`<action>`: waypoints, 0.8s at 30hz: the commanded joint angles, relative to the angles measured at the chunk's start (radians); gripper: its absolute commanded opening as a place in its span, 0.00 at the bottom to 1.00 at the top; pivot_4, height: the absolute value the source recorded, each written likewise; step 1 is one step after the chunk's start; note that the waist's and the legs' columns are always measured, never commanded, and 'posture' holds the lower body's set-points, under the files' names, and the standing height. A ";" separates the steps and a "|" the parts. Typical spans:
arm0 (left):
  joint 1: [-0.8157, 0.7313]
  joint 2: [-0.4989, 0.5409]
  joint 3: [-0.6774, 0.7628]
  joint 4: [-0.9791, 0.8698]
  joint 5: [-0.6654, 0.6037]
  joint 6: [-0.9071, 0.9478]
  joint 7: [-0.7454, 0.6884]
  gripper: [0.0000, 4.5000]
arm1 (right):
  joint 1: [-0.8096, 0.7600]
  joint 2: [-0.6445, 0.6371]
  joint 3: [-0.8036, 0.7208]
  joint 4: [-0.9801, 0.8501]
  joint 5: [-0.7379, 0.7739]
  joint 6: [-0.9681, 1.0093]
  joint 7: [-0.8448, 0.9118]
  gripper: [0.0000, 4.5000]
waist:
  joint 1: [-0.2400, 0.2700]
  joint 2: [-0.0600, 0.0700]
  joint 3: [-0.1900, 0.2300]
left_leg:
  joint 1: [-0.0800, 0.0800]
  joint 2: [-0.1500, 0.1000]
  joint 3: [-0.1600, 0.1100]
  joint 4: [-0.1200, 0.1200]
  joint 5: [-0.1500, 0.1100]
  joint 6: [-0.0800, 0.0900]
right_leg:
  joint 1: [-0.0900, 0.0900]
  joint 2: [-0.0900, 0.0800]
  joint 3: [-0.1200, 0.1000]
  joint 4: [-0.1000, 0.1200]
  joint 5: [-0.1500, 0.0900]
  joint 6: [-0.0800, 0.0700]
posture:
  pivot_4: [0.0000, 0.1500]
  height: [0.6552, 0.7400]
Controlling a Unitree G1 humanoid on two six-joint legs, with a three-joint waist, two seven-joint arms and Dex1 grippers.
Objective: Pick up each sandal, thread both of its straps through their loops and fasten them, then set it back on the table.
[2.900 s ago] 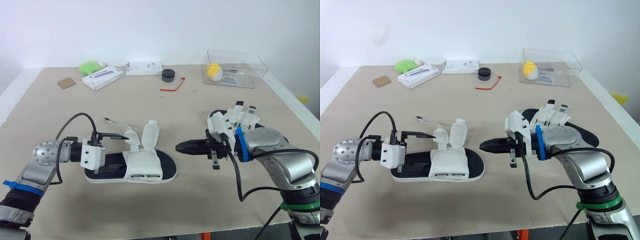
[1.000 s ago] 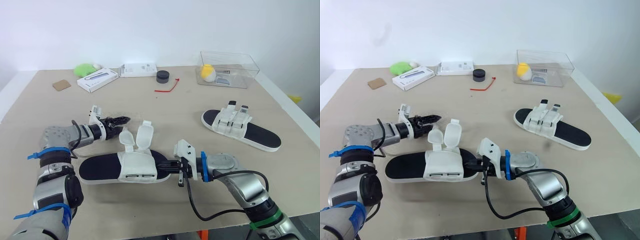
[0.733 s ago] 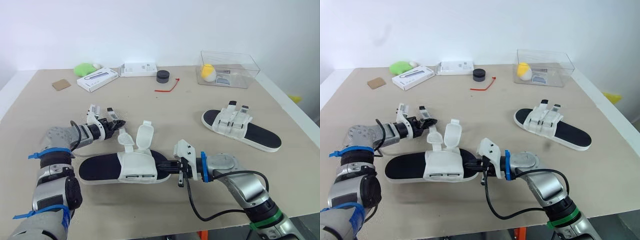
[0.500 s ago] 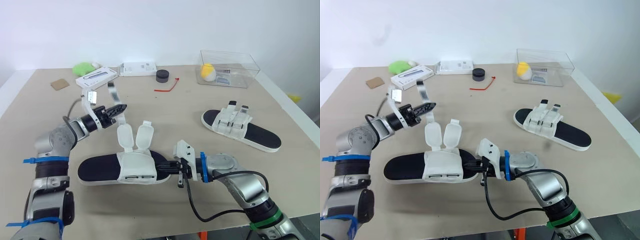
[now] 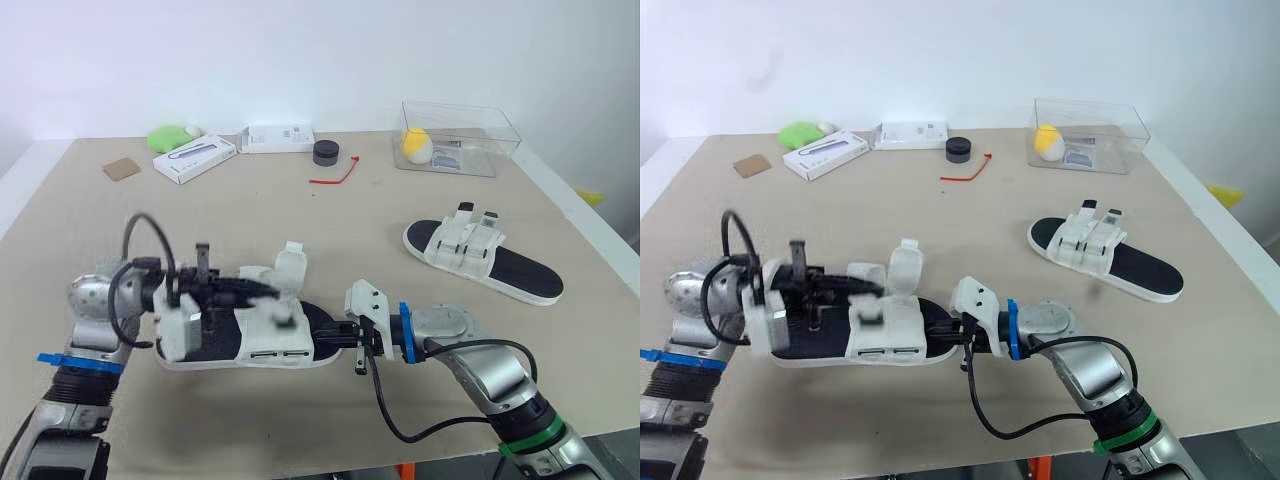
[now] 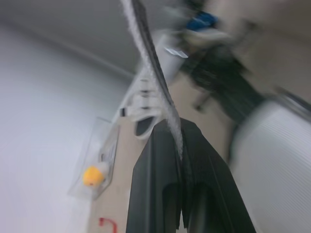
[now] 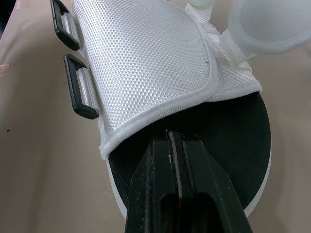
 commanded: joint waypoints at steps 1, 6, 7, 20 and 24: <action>-0.022 0.040 -0.080 0.043 -0.054 -0.201 0.007 0.01 | 0.001 -0.007 0.012 0.003 -0.012 0.005 0.003 0.00 | 0.000 0.000 0.000 | 0.000 0.000 0.000 0.000 0.000 0.000 | 0.000 0.000 0.000 0.000 0.000 0.000 | 1.00 1.00; 0.005 0.067 -0.121 0.052 -0.043 -0.231 0.110 0.13 | -0.004 -0.007 0.012 0.002 -0.014 0.008 0.009 0.00 | -0.001 0.000 0.000 | 0.000 0.001 0.001 0.000 0.000 0.000 | 0.000 -0.001 0.000 0.000 -0.001 0.002 | 1.00 1.00; 0.020 0.073 -0.122 0.040 -0.038 -0.202 0.133 0.19 | -0.005 -0.007 0.013 0.000 -0.014 0.010 0.009 0.00 | -0.001 0.000 0.000 | 0.000 0.001 0.001 0.000 0.000 0.000 | 0.000 -0.001 0.000 0.000 -0.001 0.002 | 1.00 1.00; 0.432 0.342 0.024 -0.457 -0.254 0.602 0.524 1.00 | -0.026 -0.008 0.045 0.016 -0.024 0.025 0.023 0.00 | -0.011 -0.001 0.001 | 0.001 0.005 0.001 -0.001 0.000 -0.001 | -0.001 -0.001 -0.002 0.000 -0.002 0.000 | 1.00 1.00; 0.540 0.458 0.102 -0.577 -0.380 0.888 0.517 1.00 | -0.026 -0.007 0.051 0.020 -0.025 0.021 0.029 0.00 | -0.015 0.000 0.002 | 0.002 0.007 -0.001 -0.002 -0.002 -0.003 | -0.001 -0.001 -0.004 0.000 -0.003 -0.002 | 1.00 1.00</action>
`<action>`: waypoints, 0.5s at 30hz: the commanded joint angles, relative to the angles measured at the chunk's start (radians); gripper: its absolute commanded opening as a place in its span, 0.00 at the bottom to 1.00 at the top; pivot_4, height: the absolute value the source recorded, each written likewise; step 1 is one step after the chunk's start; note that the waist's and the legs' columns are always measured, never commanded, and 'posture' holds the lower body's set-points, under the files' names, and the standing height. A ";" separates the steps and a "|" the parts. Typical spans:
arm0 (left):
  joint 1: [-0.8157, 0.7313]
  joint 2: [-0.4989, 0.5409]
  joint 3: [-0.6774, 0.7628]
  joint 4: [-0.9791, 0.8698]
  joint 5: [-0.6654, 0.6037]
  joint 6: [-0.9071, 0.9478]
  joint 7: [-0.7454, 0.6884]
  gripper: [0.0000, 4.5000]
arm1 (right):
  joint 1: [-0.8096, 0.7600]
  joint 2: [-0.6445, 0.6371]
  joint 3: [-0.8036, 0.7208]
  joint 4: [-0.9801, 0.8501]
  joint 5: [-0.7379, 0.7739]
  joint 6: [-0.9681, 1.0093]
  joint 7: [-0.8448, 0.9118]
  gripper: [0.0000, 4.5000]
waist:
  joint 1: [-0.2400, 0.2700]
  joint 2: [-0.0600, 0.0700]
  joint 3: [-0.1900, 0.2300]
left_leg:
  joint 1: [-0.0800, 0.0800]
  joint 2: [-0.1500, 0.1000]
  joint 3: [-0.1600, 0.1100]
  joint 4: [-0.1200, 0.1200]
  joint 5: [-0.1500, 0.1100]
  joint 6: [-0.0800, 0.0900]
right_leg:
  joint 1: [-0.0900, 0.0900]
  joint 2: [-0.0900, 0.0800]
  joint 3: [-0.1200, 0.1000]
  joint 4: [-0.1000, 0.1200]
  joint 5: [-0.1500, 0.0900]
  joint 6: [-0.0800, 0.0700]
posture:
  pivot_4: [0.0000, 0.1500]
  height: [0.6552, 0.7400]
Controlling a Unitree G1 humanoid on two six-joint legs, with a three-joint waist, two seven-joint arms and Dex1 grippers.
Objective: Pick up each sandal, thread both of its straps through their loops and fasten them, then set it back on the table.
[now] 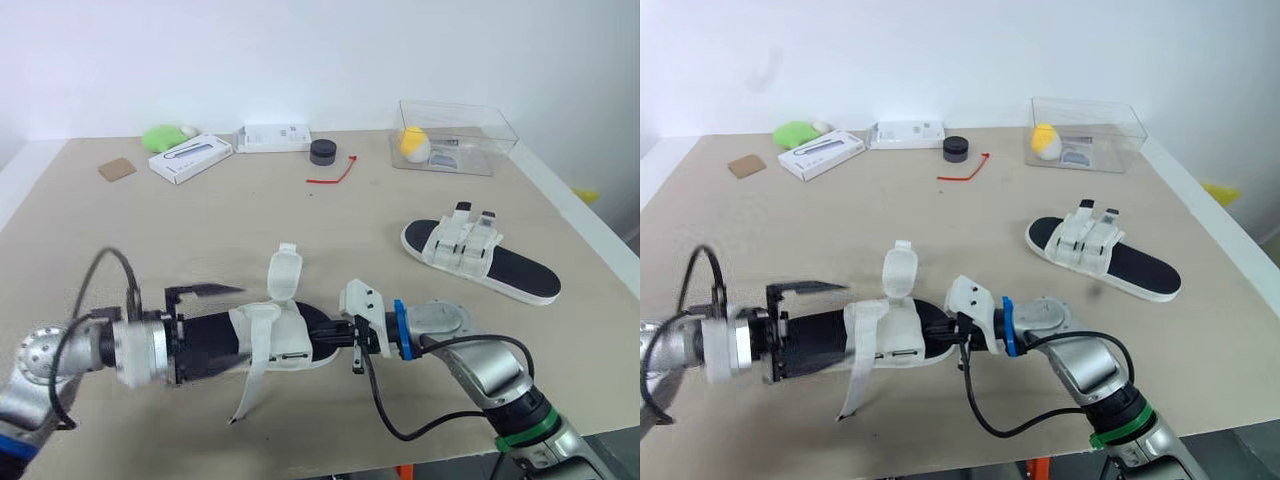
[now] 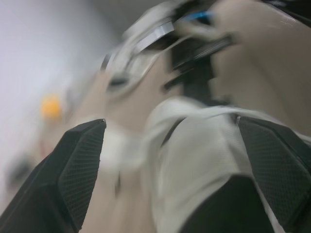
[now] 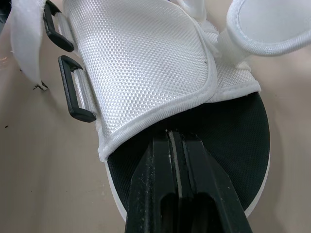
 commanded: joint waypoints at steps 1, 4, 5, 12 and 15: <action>0.059 0.059 0.080 -0.111 -0.160 0.271 0.015 1.00 | 0.010 -0.009 0.024 0.008 -0.012 0.010 0.012 0.00 | -0.001 0.001 0.000 | 0.000 0.000 0.000 0.000 0.000 -0.001 | 0.000 0.000 0.000 0.000 0.000 0.000 | 1.00 1.00; 0.024 0.083 0.160 -0.117 -0.379 0.533 0.076 1.00 | 0.003 -0.006 0.026 0.015 -0.013 0.010 0.015 0.00 | -0.001 0.001 0.001 | 0.001 0.001 0.001 -0.001 -0.002 -0.003 | 0.000 0.001 0.000 0.000 -0.002 -0.001 | 1.00 1.00; 0.004 0.092 0.183 -0.112 -0.456 0.619 0.082 1.00 | 0.001 -0.005 0.027 0.017 -0.012 0.013 0.015 0.00 | -0.001 0.001 0.001 | 0.001 0.001 0.001 -0.001 -0.002 -0.004 | 0.000 0.001 -0.001 0.000 -0.002 -0.002 | 1.00 1.00; 0.042 0.246 0.296 -0.125 -0.798 1.161 -0.064 1.00 | -0.010 0.000 0.033 0.014 0.001 0.077 0.010 0.00 | -0.006 0.001 0.002 | 0.001 0.002 0.001 -0.001 -0.005 -0.009 | -0.001 0.006 -0.002 0.000 -0.005 -0.005 | 1.00 1.00; 0.064 0.255 0.333 -0.157 -0.828 1.269 -0.100 1.00 | -0.017 0.005 0.027 0.009 0.017 0.122 0.001 0.00 | -0.005 0.000 0.001 | 0.002 0.003 0.001 -0.001 -0.007 -0.012 | -0.001 0.007 -0.003 0.001 -0.009 -0.006 | 1.00 1.00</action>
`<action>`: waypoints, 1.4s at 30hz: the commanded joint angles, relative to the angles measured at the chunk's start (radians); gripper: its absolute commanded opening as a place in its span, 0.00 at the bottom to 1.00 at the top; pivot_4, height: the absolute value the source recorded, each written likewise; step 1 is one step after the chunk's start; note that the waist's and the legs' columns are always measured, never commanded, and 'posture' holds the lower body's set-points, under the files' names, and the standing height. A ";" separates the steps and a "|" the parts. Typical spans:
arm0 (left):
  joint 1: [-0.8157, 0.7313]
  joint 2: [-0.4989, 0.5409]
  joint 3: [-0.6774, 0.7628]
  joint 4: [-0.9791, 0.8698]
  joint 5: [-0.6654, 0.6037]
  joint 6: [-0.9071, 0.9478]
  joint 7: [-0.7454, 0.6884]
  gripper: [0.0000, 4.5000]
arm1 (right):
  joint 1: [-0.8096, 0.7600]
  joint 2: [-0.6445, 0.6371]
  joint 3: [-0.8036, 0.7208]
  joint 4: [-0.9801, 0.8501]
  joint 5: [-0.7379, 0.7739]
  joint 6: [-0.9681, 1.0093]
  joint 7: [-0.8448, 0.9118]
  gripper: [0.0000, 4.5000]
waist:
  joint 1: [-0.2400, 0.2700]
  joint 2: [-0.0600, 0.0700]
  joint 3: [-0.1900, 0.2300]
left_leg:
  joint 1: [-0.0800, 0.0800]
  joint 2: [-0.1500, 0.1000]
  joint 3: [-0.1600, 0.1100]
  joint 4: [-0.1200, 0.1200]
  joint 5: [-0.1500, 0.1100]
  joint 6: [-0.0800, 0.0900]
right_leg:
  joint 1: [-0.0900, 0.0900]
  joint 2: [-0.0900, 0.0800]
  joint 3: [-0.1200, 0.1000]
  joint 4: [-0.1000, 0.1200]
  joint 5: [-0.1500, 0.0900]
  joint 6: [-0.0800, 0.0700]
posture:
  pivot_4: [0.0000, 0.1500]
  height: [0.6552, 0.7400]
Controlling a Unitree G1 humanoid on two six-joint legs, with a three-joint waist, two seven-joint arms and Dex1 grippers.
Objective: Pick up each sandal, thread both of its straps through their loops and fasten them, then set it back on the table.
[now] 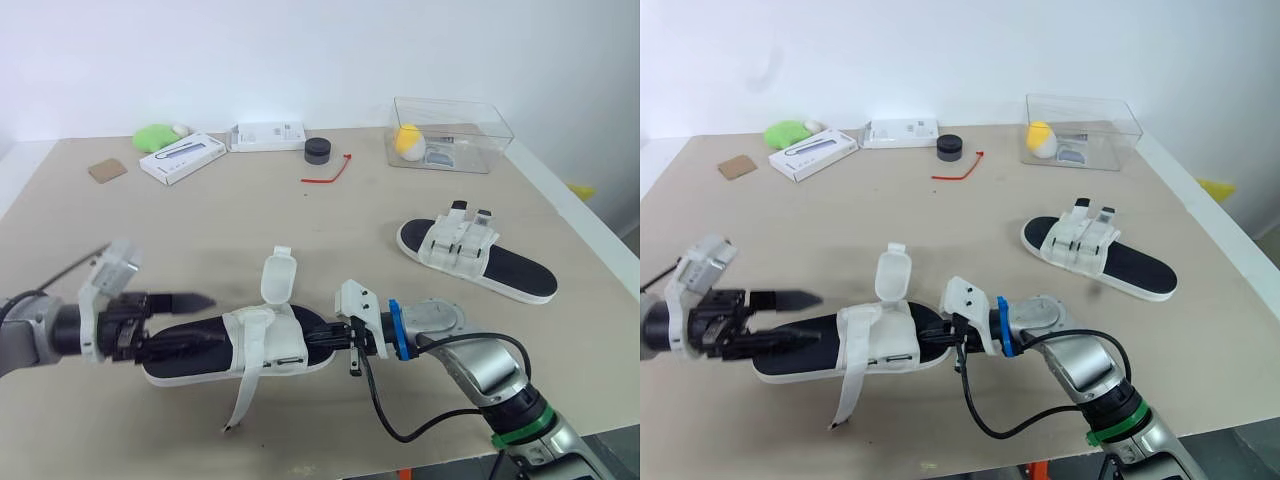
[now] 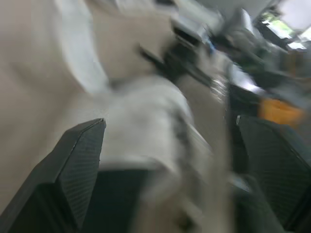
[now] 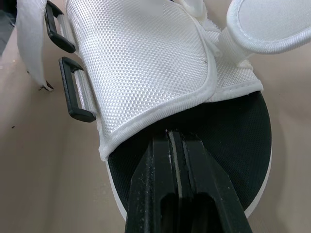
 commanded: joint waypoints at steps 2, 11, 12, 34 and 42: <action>0.012 0.002 0.078 -0.074 -0.055 0.134 -0.040 1.00 | 0.003 -0.005 0.010 0.012 0.003 0.078 -0.018 0.00 | 0.001 0.000 0.000 | 0.000 0.001 -0.001 0.000 0.000 -0.001 | 0.000 0.001 0.000 0.000 -0.001 -0.001 | 1.00 1.00; 0.053 -0.092 -0.069 -0.219 0.214 0.133 0.016 1.00 | 0.001 0.004 0.012 0.007 0.007 0.086 -0.033 0.00 | 0.001 0.000 -0.001 | 0.002 0.001 0.000 -0.001 -0.001 -0.002 | 0.001 0.003 0.003 0.000 -0.001 -0.002 | 1.00 1.00; 0.042 -0.126 -0.089 -0.225 0.236 0.123 0.040 1.00 | 0.001 0.005 0.012 0.006 0.008 0.087 -0.034 0.00 | 0.001 0.000 -0.001 | 0.002 0.001 0.000 -0.001 -0.001 -0.002 | 0.001 0.003 0.003 0.000 -0.001 -0.002 | 1.00 1.00; -0.101 -0.247 -0.077 -0.203 0.184 0.210 0.046 0.00 | 0.011 0.005 0.020 -0.010 0.009 0.084 -0.037 0.00 | 0.002 -0.001 -0.001 | 0.003 0.003 -0.001 0.000 -0.001 -0.002 | 0.001 0.008 0.006 0.001 -0.001 -0.002 | 1.00 1.00; -0.291 -0.314 -0.021 -0.052 -0.155 0.260 0.318 0.00 | 0.014 0.011 0.024 -0.011 0.007 0.081 -0.040 0.00 | 0.001 -0.001 -0.001 | 0.004 0.004 -0.002 0.000 -0.001 -0.002 | 0.002 0.009 0.007 0.001 -0.001 -0.002 | 1.00 1.00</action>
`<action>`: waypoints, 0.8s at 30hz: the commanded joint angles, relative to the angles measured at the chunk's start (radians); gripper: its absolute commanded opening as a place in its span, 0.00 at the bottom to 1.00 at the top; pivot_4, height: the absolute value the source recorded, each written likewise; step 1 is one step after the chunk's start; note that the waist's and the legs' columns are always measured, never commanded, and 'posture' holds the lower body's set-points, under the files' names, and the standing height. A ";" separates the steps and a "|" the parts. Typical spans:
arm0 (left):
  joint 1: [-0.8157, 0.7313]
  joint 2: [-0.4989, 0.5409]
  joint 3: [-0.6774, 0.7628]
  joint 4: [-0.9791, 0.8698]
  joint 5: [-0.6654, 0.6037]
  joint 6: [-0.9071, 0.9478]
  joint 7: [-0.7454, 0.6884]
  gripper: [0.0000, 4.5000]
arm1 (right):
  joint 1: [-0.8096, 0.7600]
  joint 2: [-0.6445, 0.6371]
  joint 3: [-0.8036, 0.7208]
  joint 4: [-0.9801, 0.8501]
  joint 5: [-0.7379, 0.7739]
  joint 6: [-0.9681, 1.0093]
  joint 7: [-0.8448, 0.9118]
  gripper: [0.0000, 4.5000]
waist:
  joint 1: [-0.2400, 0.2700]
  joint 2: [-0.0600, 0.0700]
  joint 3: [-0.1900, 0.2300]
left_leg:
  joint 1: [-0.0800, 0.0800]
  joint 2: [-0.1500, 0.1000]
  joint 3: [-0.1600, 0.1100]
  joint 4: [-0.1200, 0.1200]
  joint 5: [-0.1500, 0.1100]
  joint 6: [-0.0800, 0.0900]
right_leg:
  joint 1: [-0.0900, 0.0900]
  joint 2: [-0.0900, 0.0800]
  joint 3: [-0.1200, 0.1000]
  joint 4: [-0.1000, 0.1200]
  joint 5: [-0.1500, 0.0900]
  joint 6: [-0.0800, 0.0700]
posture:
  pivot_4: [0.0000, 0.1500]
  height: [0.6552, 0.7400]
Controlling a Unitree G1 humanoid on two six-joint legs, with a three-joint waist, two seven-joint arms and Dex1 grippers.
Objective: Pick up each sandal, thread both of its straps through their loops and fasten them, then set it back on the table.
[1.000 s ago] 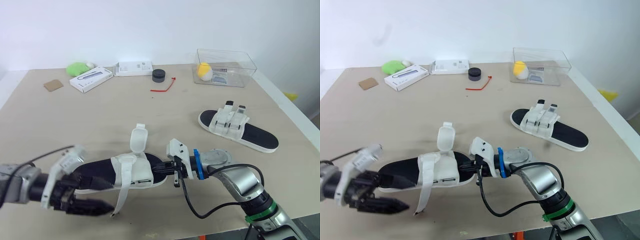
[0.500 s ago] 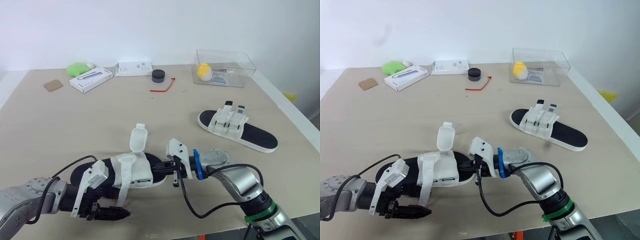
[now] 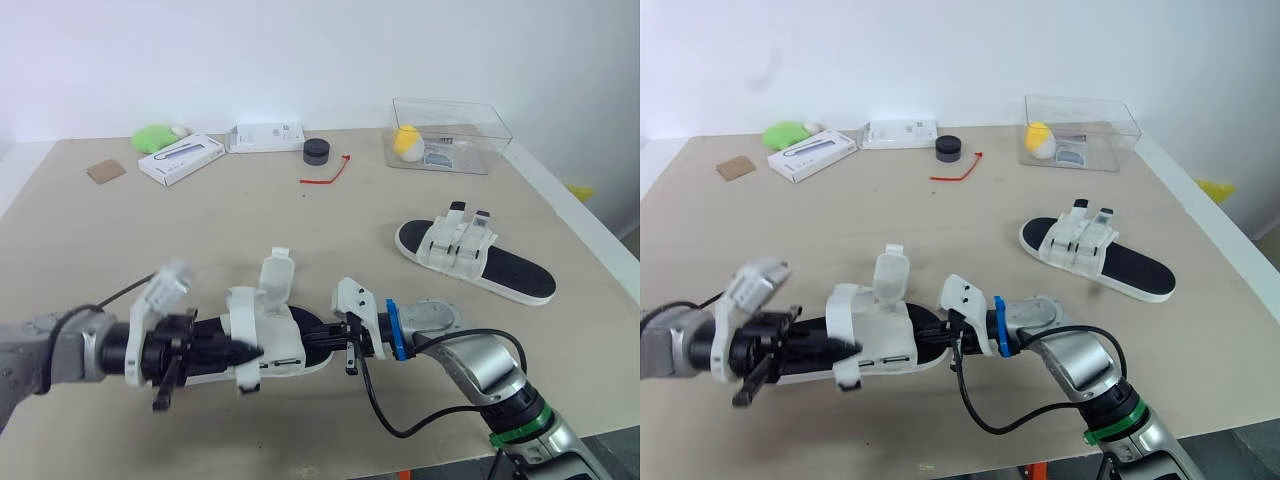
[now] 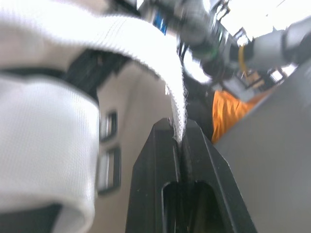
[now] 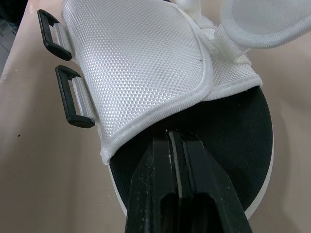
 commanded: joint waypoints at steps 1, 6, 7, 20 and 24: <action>-0.039 -0.029 0.014 0.052 -0.065 0.004 0.116 0.00 | 0.018 -0.004 0.024 0.007 -0.013 0.015 -0.010 0.00 | 0.000 0.000 0.000 | 0.000 0.000 0.000 0.000 0.000 0.000 | 0.000 0.000 0.000 0.000 0.000 0.000 | 1.00 1.00; -0.036 -0.069 -0.017 0.083 -0.032 0.019 0.197 0.00 | 0.018 -0.002 0.024 0.007 -0.013 0.015 -0.011 0.00 | 0.000 0.000 0.000 | 0.000 0.000 0.000 0.000 0.000 0.000 | 0.000 0.001 0.000 0.000 0.000 0.000 | 1.00 1.00; -0.030 -0.080 -0.019 0.087 -0.039 0.019 0.208 0.00 | 0.018 -0.002 0.024 0.007 -0.013 0.015 -0.012 0.00 | 0.000 0.000 0.000 | 0.000 0.000 0.000 0.000 0.000 0.000 | 0.000 0.001 0.000 0.000 0.000 0.000 | 1.00 1.00; 0.011 -0.083 0.000 0.104 -0.113 0.084 0.244 0.00 | 0.014 0.001 0.025 0.007 -0.012 0.012 -0.018 0.00 | 0.000 0.000 0.000 | 0.000 0.000 0.000 0.000 0.000 0.000 | 0.000 0.001 0.000 0.001 0.000 -0.001 | 1.00 1.00; 0.015 -0.077 0.003 0.109 -0.133 0.097 0.250 0.00 | 0.013 0.003 0.026 0.007 -0.012 0.011 -0.019 0.00 | 0.000 0.000 0.000 | 0.001 0.000 0.000 0.000 0.000 0.000 | 0.000 0.001 0.000 0.001 0.000 -0.001 | 1.00 1.00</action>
